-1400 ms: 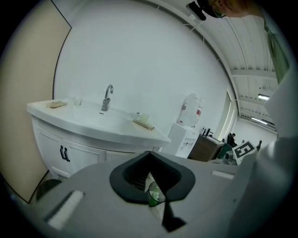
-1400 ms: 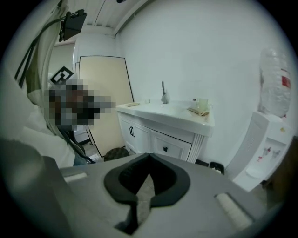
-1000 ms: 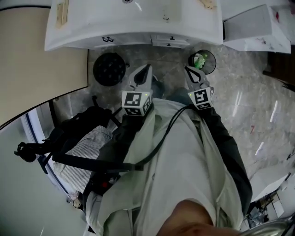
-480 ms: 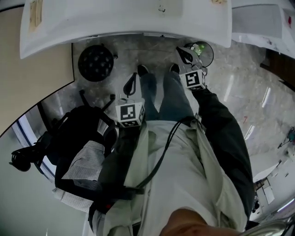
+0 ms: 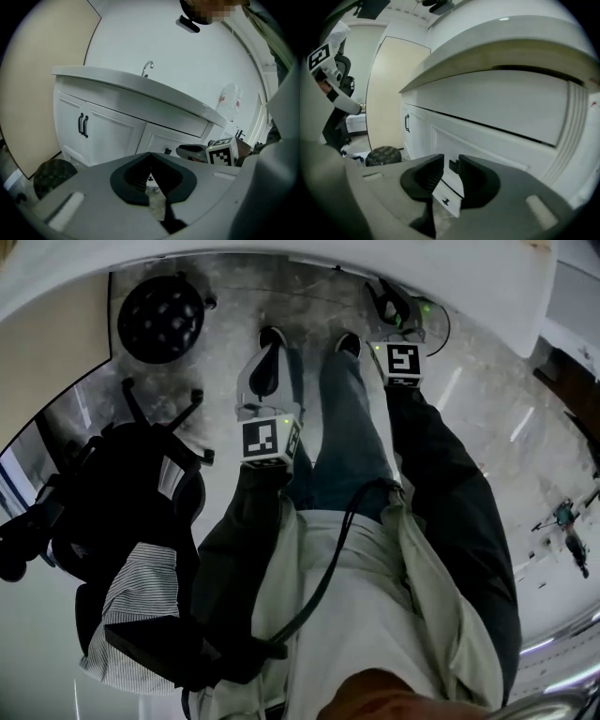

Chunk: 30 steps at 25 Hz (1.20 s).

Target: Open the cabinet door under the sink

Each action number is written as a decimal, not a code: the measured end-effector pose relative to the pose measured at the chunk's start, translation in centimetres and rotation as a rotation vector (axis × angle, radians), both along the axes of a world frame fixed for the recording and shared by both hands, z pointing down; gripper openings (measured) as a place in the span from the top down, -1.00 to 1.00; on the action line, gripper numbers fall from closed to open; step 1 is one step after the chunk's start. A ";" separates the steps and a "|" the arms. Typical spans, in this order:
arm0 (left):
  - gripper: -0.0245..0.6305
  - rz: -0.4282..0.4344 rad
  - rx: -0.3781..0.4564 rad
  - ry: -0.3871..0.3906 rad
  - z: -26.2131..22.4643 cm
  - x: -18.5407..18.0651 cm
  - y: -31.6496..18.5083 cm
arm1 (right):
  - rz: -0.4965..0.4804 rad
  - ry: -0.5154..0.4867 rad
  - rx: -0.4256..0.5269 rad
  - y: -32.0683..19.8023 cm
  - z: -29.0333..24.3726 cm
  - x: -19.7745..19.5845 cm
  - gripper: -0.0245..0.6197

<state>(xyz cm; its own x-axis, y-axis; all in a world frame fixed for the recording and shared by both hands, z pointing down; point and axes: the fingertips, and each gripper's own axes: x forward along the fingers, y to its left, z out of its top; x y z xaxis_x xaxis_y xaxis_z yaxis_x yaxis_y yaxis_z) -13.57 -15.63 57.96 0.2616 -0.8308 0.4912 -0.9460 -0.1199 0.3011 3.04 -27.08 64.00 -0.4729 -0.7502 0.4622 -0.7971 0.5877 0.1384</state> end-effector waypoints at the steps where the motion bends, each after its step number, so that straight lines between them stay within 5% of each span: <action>1: 0.90 0.020 0.010 -0.013 0.7 0.7 -0.7 | 0.040 -0.017 0.004 0.5 -0.1 0.5 0.66; 4: 0.89 0.108 0.022 -0.062 2.8 3.8 -4.2 | 0.168 -0.087 -0.038 3.7 0.1 3.0 0.66; 6: 0.53 0.154 0.057 -0.043 4.2 6.7 -7.3 | 0.222 -0.152 -0.099 6.7 1.0 4.6 0.66; 10: 0.30 0.253 0.086 -0.051 7.2 12.5 -10.4 | 0.251 -0.208 -0.194 12.9 2.0 7.9 0.66; 15: -0.17 0.228 0.077 -0.039 9.7 16.9 -13.0 | 0.289 -0.244 -0.234 16.2 1.8 12.1 0.66; 18: -0.11 0.171 0.073 -0.045 11.0 17.0 -14.0 | 0.300 -0.325 -0.254 16.2 1.8 13.3 0.66; 23: 0.47 0.145 0.115 -0.201 11.9 15.7 -14.7 | 0.337 -0.368 -0.217 15.8 1.7 14.7 0.66; 30: 0.49 0.128 0.118 -0.216 11.4 15.6 -15.3 | 0.281 -0.375 -0.214 16.1 2.0 14.7 0.66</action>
